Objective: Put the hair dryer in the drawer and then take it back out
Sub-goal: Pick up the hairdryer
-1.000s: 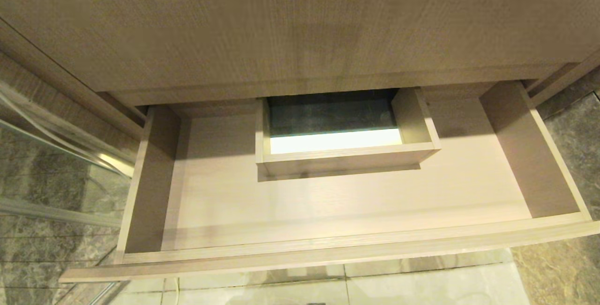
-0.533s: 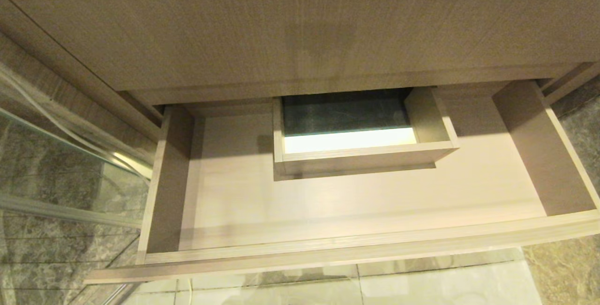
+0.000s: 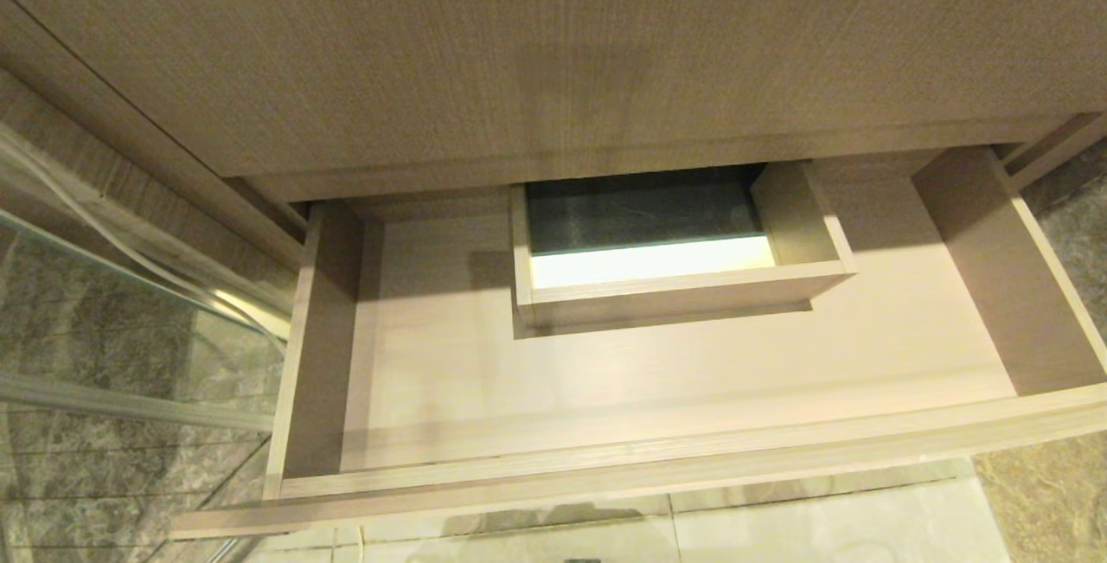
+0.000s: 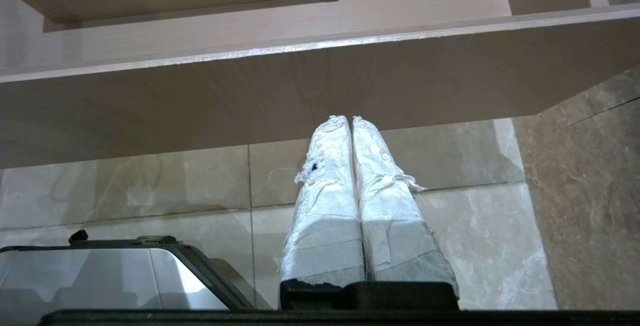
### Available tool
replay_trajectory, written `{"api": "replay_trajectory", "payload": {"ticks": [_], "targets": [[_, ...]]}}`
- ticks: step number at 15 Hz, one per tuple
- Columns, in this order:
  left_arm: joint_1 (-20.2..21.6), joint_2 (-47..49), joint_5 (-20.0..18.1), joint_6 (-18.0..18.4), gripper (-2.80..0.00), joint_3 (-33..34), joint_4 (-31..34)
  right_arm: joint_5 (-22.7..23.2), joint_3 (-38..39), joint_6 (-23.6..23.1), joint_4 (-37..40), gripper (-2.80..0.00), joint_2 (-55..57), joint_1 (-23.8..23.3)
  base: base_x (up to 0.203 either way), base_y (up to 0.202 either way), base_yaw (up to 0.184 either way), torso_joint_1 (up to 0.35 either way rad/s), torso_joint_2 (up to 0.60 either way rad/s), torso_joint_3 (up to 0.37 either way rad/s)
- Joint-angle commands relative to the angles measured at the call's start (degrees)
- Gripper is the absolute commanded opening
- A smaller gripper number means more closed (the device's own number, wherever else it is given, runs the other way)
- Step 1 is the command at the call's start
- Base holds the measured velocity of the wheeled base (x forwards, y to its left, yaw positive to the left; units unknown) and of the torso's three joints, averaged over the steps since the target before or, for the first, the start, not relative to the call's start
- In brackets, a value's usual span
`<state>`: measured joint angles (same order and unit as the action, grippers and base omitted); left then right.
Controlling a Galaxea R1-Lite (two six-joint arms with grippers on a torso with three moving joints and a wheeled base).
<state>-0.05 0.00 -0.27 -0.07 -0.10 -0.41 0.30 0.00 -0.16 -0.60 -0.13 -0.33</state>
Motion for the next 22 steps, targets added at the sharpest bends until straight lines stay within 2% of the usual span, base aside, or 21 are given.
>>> {"api": "replay_trajectory", "payload": {"ticks": [1, 11, 17, 22], "targets": [[-0.04, 0.09, 0.0, -0.01, -2.8, 0.01, -0.02, 0.05, 0.09, 0.03, -0.02, -2.8, 0.05, -0.09, 0.0, 0.0, 0.0, 0.0, 0.0, 0.0], [-0.04, 0.09, 0.17, 0.07, -2.8, 0.01, -0.01, 0.05, 0.09, -0.11, 0.16, -2.8, 0.05, -0.02, 0.001, -0.005, 0.0, 0.0, 0.0, 0.0], [-0.04, 0.09, 0.09, 0.07, -2.8, 0.01, -0.02, 0.05, 0.0, -0.11, 0.16, -2.8, 0.05, -0.02, -0.089, -0.158, 0.002, 0.002, 0.0, 0.004], [-0.04, 0.09, 0.09, -0.01, -2.8, 0.01, -0.02, 0.05, 0.09, -0.19, 0.25, -2.8, 0.05, -0.02, 0.0, 0.0, 0.0, 0.0, 0.0, 0.0]]}}
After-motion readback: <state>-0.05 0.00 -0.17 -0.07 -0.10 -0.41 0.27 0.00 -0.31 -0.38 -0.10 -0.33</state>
